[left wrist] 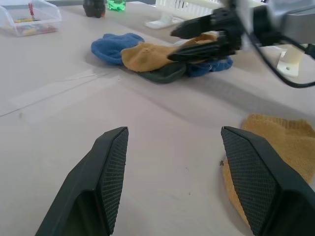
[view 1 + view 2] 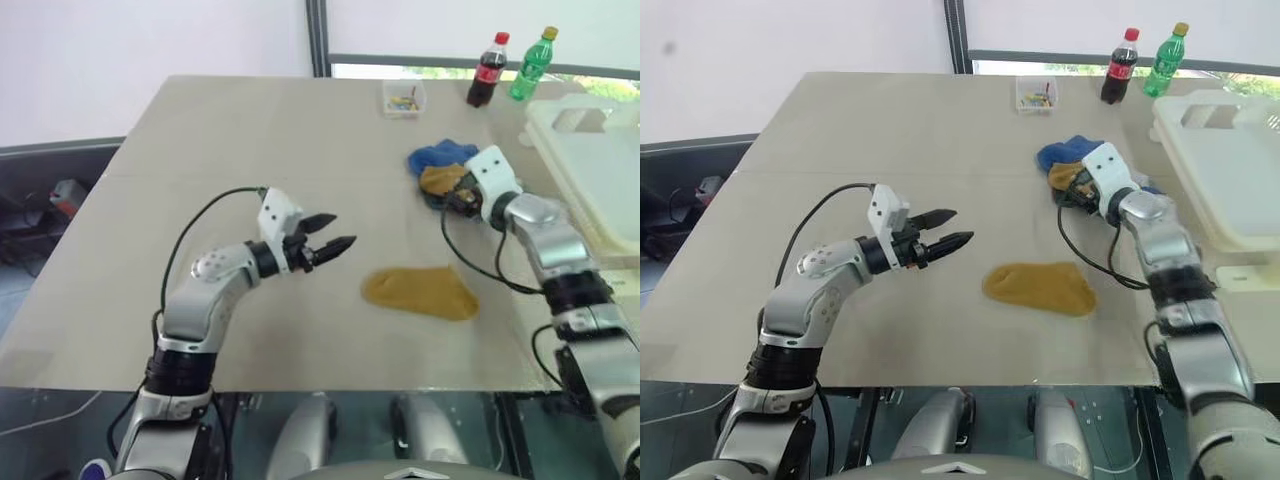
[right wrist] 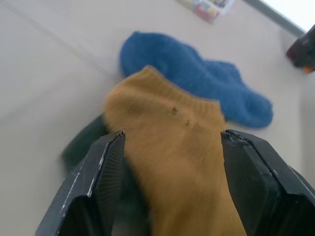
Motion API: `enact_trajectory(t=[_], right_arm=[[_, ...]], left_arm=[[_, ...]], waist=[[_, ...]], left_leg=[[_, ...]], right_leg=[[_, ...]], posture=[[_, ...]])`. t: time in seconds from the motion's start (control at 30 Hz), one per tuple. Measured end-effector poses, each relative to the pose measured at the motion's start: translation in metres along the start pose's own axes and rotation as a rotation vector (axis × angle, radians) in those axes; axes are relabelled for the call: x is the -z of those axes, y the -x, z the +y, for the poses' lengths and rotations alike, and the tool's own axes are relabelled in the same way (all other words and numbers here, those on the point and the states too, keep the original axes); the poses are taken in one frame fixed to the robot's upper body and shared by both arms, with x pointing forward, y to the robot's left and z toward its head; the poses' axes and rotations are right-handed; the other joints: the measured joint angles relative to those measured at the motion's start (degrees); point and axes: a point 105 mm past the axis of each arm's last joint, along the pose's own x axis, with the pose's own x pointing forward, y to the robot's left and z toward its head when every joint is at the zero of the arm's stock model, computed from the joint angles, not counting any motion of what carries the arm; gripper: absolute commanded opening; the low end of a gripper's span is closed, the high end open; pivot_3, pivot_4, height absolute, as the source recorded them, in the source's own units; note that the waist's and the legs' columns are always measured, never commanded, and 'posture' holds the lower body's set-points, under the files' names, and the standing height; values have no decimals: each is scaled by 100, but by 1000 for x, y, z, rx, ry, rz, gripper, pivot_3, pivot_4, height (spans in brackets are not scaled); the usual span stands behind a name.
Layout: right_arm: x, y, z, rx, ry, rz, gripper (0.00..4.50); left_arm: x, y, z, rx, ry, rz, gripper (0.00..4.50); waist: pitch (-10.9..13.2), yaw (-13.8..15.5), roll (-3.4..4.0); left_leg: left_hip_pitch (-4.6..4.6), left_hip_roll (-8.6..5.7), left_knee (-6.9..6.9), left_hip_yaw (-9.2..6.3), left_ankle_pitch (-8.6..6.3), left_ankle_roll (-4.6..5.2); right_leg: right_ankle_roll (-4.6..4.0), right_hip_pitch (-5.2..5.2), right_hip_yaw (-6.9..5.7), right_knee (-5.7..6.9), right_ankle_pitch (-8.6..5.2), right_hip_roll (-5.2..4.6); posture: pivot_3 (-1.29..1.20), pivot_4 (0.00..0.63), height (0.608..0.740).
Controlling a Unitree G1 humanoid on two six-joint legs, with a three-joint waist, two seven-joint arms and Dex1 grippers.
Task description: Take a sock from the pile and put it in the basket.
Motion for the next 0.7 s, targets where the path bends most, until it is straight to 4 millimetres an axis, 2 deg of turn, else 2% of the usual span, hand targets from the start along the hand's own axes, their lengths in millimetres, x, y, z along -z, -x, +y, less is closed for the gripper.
enact_trajectory(t=[0.13, 0.3, 0.4, 0.5, 0.57, 0.7], right_arm=[[8, -11, 2, 19, 12, 18, 3192], [13, -14, 11, -28, -7, 22, 3192], [15, -14, 13, -37, -27, 29, 2412], [17, -15, 16, -41, -47, 33, 1147], [16, -16, 16, -40, -63, 29, 120], [13, -16, 13, -35, -78, 18, 47]], left_arm=[[-4, 5, -4, -24, -8, -18, 3213], [-10, 10, -2, -62, -2, -41, 3213], [-9, 11, -2, -70, 4, -43, 3312], [-9, 11, -2, -71, 4, -43, 3312], [-9, 11, -1, -72, 2, -41, 3312], [-10, 11, -1, -72, 1, -40, 3312]], waist=[[0, 2, 0], [0, -22, 0], [0, -31, 1], [0, -44, 1], [0, -45, 1], [0, -63, 1]], left_leg=[[0, 0, -17, 1, 1, -1], [10, 0, -23, 3, -6, 9], [17, 0, -23, 3, -8, 13], [18, 0, -23, 2, -7, 13], [18, -1, -23, 2, -6, 11], [17, -2, -23, 2, -6, 10]], right_leg=[[0, -3, 2, -10, 0, -2], [-1, -3, 7, -1, 1, 1], [-3, -3, 8, 9, 1, 2], [-3, -3, 8, 12, 2, 3], [-3, -3, 8, 12, 2, 3], [-4, -3, 9, 11, 2, 3]], posture=[[0, 150, 740], [0, 150, 740], [0, 150, 740], [0, 150, 740], [0, 150, 740], [0, 150, 740]])
